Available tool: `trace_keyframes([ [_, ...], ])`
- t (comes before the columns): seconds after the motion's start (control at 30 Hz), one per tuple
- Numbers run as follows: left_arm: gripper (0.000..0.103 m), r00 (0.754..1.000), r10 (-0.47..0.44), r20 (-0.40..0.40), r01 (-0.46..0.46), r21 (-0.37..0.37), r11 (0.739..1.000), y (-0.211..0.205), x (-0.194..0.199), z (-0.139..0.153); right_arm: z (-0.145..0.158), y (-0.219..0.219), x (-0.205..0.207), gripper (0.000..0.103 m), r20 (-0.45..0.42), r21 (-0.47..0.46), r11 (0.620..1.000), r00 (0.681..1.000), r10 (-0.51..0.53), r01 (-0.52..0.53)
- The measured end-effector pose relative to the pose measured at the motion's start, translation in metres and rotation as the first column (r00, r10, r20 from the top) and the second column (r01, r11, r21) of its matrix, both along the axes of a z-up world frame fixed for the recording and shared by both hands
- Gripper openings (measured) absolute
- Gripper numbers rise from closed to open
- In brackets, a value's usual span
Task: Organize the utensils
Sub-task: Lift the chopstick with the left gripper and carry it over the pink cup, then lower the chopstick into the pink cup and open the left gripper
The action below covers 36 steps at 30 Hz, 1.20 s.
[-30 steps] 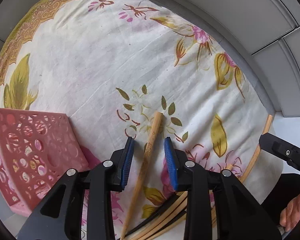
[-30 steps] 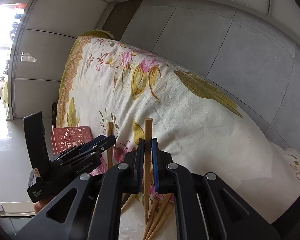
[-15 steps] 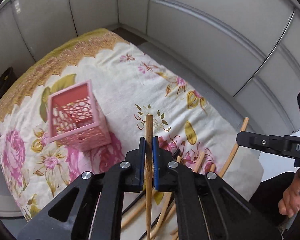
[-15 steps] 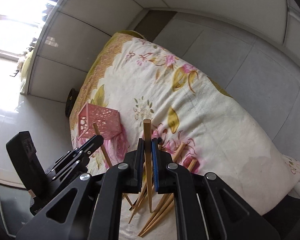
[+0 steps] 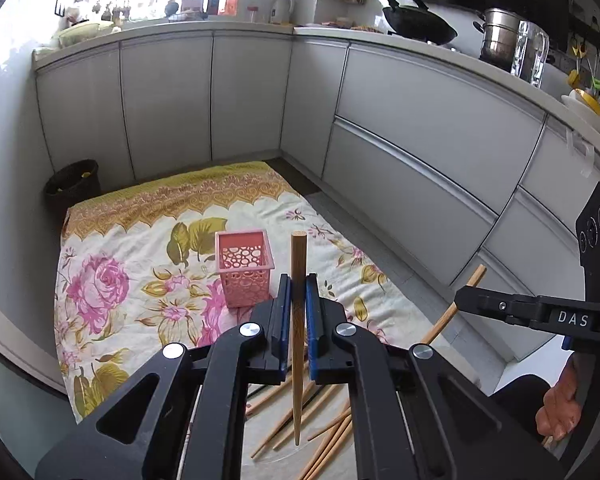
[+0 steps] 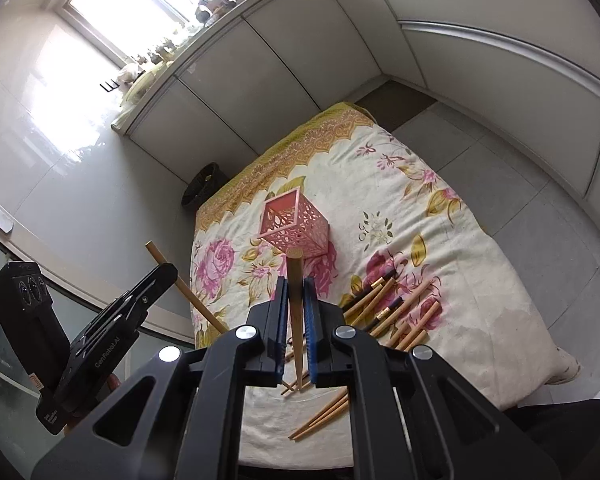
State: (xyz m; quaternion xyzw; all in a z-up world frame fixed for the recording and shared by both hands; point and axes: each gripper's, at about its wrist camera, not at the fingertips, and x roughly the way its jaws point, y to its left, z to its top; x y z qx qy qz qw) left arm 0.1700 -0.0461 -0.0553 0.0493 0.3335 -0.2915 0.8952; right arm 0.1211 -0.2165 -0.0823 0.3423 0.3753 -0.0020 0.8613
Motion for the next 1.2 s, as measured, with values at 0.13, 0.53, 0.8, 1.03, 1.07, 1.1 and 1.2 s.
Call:
trace_keyframes([
  [0.13, 0.006, 0.998, 0.056, 0.041, -0.054, -0.039, 0.998, 0.006, 0.009, 0.021, 0.017, 0.000, 0.004, 0.008, 0.027, -0.010, 1.000, 1.000, 0.006, -0.006],
  [0.53, 0.006, 0.964, 0.226, 0.136, -0.202, -0.174, 0.964, -0.006, 0.093, 0.064, 0.071, -0.045, 0.055, 0.008, 0.147, 0.036, 0.998, 0.987, -0.057, 0.053],
  [0.8, 0.006, 0.947, 0.294, 0.127, -0.270, -0.175, 0.947, -0.013, 0.153, 0.045, 0.085, -0.064, 0.111, 0.008, 0.199, 0.024, 0.996, 0.976, -0.084, 0.081],
  [1.03, 0.022, 0.960, 0.279, 0.022, -0.273, -0.150, 0.950, -0.012, 0.175, 0.008, 0.070, -0.061, 0.148, 0.008, 0.177, 0.003, 0.997, 0.981, -0.077, 0.078],
  [1.07, 0.027, 0.958, 0.285, 0.016, -0.279, -0.159, 0.947, -0.009, 0.172, 0.007, 0.067, -0.058, 0.151, 0.008, 0.173, -0.002, 0.997, 0.982, -0.074, 0.076],
  [1.1, 0.031, 0.958, 0.287, 0.018, -0.280, -0.171, 0.945, -0.006, 0.170, 0.007, 0.065, -0.056, 0.154, 0.008, 0.170, -0.006, 0.997, 0.983, -0.070, 0.073],
  [1.2, 0.031, 0.955, 0.294, 0.033, -0.280, -0.212, 0.936, 0.007, 0.158, 0.014, 0.061, -0.049, 0.162, 0.008, 0.164, -0.014, 0.998, 0.985, -0.056, 0.059],
])
